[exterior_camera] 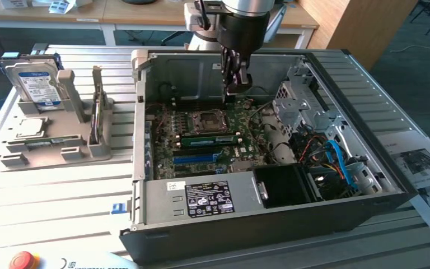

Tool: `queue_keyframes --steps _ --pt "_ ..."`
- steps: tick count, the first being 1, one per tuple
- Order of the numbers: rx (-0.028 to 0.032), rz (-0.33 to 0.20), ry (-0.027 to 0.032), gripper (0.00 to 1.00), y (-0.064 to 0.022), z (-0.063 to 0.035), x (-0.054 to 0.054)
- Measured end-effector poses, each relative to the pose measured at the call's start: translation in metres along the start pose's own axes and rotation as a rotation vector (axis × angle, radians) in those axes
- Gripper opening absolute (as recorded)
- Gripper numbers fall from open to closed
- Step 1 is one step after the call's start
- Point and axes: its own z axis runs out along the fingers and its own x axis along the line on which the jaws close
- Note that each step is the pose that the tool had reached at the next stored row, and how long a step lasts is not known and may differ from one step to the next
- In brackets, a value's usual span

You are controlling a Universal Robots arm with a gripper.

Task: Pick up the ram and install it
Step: 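Press down the ram until it locks into place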

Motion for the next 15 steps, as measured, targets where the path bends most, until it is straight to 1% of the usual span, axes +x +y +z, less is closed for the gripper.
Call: queue_keyframes --steps 15 --pt "0.0000 0.000 0.0000 0.10 0.0000 0.0000 0.0000"
